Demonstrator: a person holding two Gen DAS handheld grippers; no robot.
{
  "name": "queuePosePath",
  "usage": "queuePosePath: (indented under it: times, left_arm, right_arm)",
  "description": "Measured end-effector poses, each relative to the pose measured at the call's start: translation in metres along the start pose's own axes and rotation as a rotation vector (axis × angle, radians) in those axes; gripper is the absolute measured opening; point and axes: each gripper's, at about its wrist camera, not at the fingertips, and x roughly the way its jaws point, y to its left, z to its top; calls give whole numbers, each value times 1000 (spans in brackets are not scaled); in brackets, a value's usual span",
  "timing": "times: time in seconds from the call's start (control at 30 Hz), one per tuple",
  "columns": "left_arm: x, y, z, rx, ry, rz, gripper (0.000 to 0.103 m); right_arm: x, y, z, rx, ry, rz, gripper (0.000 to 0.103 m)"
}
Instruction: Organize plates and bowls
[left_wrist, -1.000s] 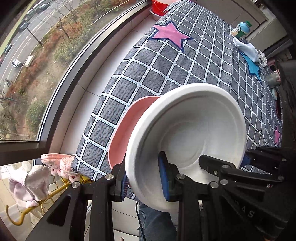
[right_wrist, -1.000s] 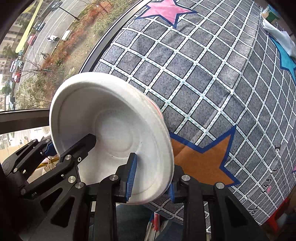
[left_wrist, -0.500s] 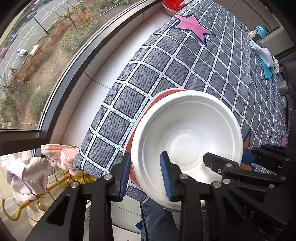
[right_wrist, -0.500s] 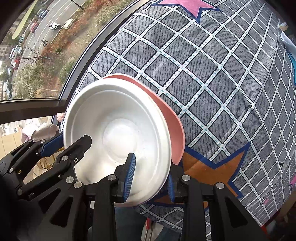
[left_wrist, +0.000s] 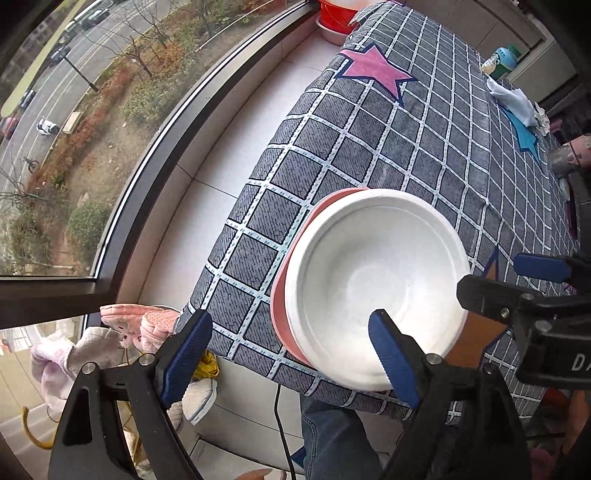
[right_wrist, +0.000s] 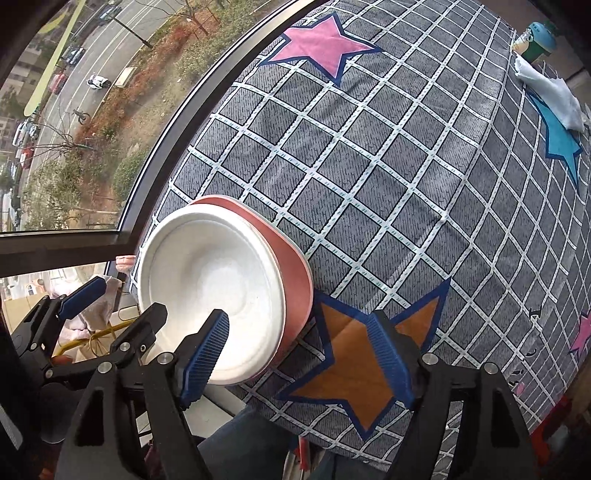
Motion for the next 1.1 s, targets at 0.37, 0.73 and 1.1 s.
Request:
queuePosePath:
  times: [0.37, 0.73, 1.1]
  left_arm:
    - [-7, -16, -16, 61, -21, 14, 90]
    - [-10, -22, -18, 74, -16, 18, 90]
    - [-10, -22, -19, 77, -16, 20, 90]
  right_arm:
    - [-11, 2, -22, 53, -49, -40, 103]
    - [-21, -4, -31, 56, -48, -44, 103]
    - [-20, -3, -31, 52, -45, -44, 103]
